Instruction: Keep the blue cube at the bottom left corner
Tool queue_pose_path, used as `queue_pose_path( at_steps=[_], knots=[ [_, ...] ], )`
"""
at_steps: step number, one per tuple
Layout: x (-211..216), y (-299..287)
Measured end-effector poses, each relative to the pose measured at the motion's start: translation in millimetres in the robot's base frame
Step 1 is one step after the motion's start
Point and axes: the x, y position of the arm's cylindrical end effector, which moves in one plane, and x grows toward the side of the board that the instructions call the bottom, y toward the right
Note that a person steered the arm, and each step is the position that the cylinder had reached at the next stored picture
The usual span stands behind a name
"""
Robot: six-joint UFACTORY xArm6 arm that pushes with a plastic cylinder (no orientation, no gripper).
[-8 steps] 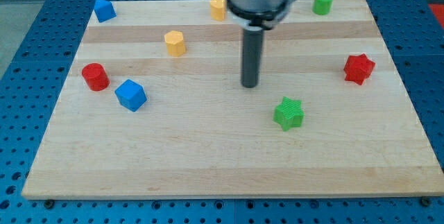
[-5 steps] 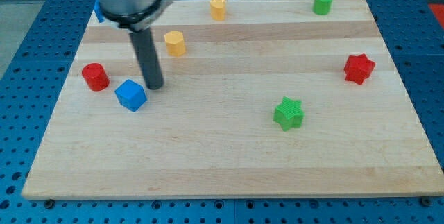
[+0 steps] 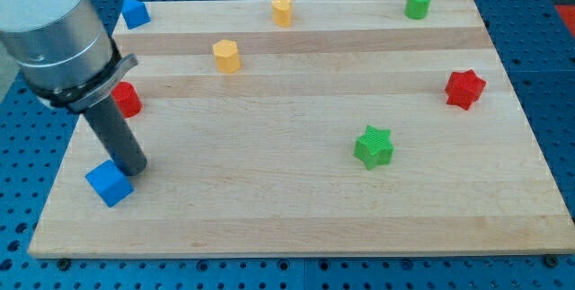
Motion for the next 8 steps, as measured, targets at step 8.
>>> queue_pose_path(
  at_steps=[8],
  knots=[
    [-99.2, 209.4]
  ],
)
